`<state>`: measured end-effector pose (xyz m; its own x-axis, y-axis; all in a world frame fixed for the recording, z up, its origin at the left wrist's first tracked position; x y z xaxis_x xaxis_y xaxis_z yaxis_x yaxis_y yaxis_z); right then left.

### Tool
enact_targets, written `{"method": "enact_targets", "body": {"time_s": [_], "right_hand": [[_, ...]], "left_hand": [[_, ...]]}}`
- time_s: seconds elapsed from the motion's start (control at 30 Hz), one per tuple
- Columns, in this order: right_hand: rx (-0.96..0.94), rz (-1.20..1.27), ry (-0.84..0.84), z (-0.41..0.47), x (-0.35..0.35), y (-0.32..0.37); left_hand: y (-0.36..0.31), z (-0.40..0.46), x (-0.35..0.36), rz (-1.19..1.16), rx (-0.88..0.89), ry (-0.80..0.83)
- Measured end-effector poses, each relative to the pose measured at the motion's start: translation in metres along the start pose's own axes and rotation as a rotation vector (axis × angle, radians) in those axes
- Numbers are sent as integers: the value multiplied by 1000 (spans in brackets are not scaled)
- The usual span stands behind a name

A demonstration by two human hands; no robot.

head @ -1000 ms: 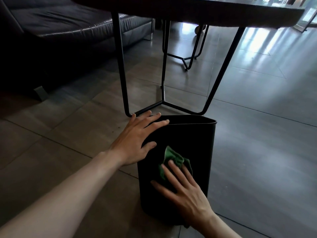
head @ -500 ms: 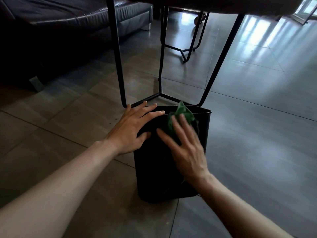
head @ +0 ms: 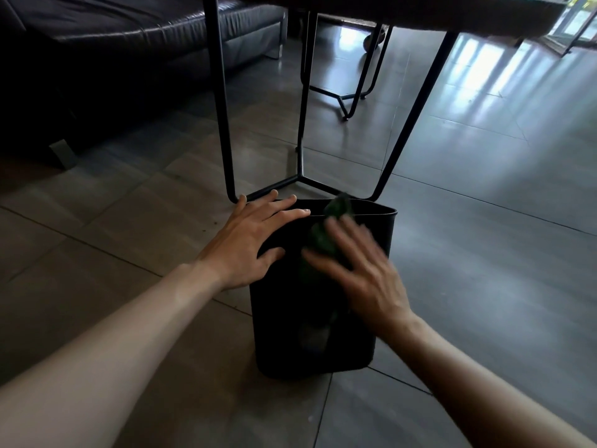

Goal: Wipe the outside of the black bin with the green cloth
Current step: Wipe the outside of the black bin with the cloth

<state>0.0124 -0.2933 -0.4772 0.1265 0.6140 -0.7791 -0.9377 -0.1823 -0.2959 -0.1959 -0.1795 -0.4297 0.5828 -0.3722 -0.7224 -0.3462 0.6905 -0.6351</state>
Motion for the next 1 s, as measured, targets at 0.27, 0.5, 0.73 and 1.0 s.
{"method": "enact_targets", "body": {"time_s": [0.27, 0.5, 0.73, 1.0], "right_hand": [[-43, 38, 142, -48, 26, 84], [-508, -58, 239, -94, 25, 71], [235, 46, -46, 4, -15, -14], [-103, -43, 183, -42, 26, 62]], "left_hand": [[-1, 0, -1, -4, -6, 8], [-4, -3, 2, -12, 25, 5], [-4, 1, 1, -24, 10, -6], [0, 5, 1, -32, -7, 4]]}}
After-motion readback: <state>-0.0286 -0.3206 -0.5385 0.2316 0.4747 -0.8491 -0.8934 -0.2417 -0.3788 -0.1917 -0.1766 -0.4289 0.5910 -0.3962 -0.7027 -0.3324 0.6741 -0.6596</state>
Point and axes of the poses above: each hand's wrist, its own z-axis towards the middle knuckle, its own x-axis out of the palm, y = z × x, the point moved 3 cm from there along z, towards the middle knuckle, and after that the axes turned 14 degrees about -z, right-handed, at the moved point
